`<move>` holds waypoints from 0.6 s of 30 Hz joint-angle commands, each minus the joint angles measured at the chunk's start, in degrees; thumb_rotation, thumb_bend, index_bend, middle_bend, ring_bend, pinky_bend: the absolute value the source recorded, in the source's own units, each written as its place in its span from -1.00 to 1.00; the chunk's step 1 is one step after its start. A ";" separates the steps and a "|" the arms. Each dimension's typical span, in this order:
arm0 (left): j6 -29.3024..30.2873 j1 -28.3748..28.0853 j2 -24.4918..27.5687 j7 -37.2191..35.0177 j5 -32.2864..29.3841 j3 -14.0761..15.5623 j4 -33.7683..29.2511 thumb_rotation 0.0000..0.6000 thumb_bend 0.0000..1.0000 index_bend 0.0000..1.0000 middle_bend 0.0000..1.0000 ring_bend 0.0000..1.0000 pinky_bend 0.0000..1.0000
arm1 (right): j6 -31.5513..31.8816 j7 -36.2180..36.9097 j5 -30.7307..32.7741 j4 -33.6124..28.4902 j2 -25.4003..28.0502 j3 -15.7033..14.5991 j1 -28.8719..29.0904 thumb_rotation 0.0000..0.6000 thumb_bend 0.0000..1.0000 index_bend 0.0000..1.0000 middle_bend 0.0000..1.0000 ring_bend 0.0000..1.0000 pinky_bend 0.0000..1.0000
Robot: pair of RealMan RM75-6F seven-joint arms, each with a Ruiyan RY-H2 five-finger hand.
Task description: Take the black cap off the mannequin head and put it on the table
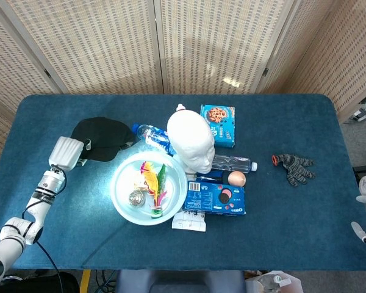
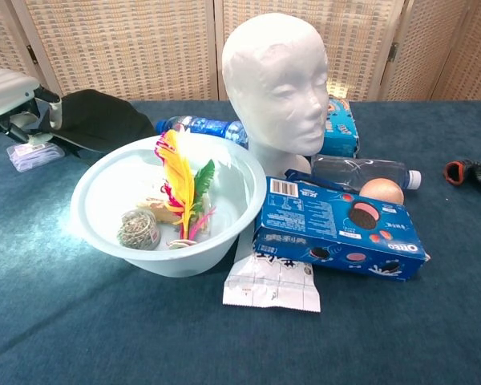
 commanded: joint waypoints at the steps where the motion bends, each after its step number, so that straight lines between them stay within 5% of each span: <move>1: -3.06 2.20 3.09 10.35 -5.49 -2.64 -8.17 1.00 -0.49 -0.63 0.65 0.89 1.00 | -0.19 -0.08 -0.04 -0.06 -0.04 0.04 0.17 1.00 -0.52 -0.31 -0.41 -0.55 -0.39; 4: -4.39 3.37 5.58 18.88 -10.38 -4.90 -15.82 1.00 -0.59 -0.97 0.44 0.68 1.00 | -0.58 -0.24 -0.10 -0.20 -0.08 0.10 0.50 1.00 -0.52 -0.31 -0.41 -0.55 -0.39; 9: -5.57 4.96 9.77 32.18 -19.05 -7.46 -27.11 1.00 -0.69 -1.00 -0.16 0.13 0.94 | -0.74 -0.30 -0.19 -0.21 -0.20 0.19 0.79 1.00 -0.52 -0.31 -0.41 -0.55 -0.39; 12: -5.49 5.75 12.22 37.71 -24.38 -8.68 -33.10 1.00 -0.71 -1.00 -0.63 -0.32 0.53 | -0.66 -0.15 -0.16 -0.10 -0.17 0.19 0.78 1.00 -0.52 -0.31 -0.41 -0.55 -0.39; 18: -2.45 7.68 17.37 43.44 -30.62 -9.23 -44.68 1.00 -0.71 -1.00 -0.96 -0.67 0.02 | -0.72 0.24 -0.03 0.35 -0.16 0.08 0.74 1.00 -0.52 -0.31 -0.41 -0.55 -0.39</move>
